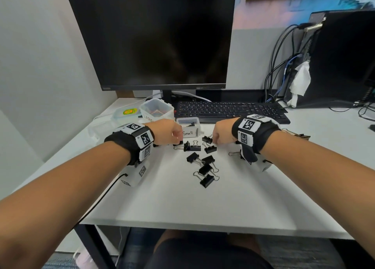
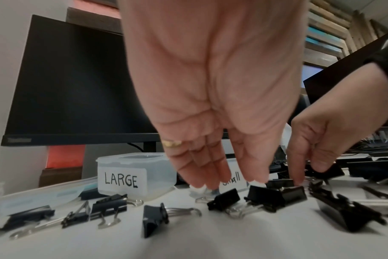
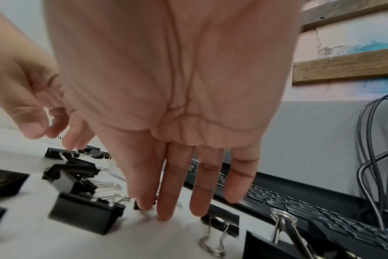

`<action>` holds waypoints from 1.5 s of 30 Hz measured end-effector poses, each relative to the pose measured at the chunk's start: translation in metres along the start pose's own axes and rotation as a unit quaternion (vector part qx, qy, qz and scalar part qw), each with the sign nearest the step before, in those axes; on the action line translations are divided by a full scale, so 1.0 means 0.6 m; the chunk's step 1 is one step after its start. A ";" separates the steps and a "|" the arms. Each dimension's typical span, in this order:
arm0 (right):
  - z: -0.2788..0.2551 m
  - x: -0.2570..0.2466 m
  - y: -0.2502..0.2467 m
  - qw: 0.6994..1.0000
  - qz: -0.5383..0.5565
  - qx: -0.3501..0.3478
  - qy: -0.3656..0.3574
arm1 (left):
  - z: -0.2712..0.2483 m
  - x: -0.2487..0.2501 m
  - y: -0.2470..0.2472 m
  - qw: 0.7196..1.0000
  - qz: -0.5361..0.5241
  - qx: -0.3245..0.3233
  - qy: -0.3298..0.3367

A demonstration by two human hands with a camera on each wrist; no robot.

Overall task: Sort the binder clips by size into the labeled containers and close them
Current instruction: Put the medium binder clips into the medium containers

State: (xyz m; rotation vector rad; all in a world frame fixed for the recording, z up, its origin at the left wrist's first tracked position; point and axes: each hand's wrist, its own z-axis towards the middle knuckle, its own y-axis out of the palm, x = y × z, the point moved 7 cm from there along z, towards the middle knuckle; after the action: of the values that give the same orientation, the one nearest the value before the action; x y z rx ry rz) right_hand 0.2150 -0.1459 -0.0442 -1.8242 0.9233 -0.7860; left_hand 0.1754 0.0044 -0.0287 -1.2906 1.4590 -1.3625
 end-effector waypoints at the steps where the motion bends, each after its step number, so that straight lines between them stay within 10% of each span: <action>1: -0.004 -0.004 -0.002 1.000 0.014 0.008 -0.008 | -0.003 0.000 0.007 1.000 0.003 -0.016 -0.004; 14: -0.021 -0.031 0.007 0.993 0.091 0.034 -0.061 | -0.037 -0.005 0.047 0.987 0.080 -0.127 -0.052; 45: 0.018 -0.070 -0.032 0.983 0.157 0.040 -0.086 | -0.047 -0.062 0.017 0.996 0.038 -0.024 -0.079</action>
State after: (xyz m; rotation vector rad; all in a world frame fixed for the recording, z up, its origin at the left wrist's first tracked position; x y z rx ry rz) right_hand 0.2071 -0.0999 -0.0364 -1.5967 1.0195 -0.4551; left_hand 0.1542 0.0460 -0.0385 -1.3280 1.4261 -1.1555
